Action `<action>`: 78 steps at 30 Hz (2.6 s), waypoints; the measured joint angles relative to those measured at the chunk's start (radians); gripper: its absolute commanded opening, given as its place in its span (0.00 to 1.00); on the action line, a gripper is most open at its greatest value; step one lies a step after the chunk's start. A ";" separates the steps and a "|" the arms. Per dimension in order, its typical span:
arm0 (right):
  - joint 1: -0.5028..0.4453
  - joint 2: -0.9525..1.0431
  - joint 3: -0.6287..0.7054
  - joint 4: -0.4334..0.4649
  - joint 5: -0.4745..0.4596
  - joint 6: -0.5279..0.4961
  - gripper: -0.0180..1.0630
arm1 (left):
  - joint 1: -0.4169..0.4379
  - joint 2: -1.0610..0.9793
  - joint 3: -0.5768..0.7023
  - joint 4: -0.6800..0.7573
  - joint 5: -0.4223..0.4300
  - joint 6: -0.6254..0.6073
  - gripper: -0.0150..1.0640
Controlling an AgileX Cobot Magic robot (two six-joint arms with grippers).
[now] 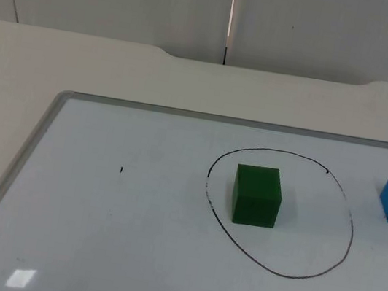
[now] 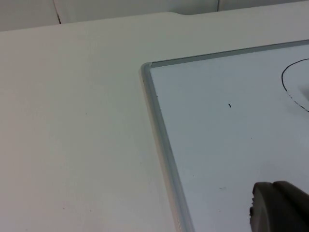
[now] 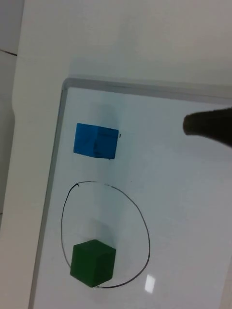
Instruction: Push the two cubes into the marked area.
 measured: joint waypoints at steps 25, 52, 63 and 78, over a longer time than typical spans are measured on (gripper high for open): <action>0.000 0.506 -0.187 -0.009 -0.091 0.019 0.02 | 0.000 0.000 0.000 0.000 0.000 0.000 0.01; 0.000 1.114 -0.470 -0.033 -0.163 0.099 0.02 | 0.000 0.000 0.000 0.000 0.000 0.000 0.01; 0.000 1.259 -0.492 -0.092 -0.226 0.103 0.02 | 0.000 0.000 0.000 0.000 0.000 0.000 0.01; -0.004 1.422 -0.495 -0.187 -0.333 0.206 0.02 | 0.000 0.000 0.000 0.000 0.000 0.000 0.01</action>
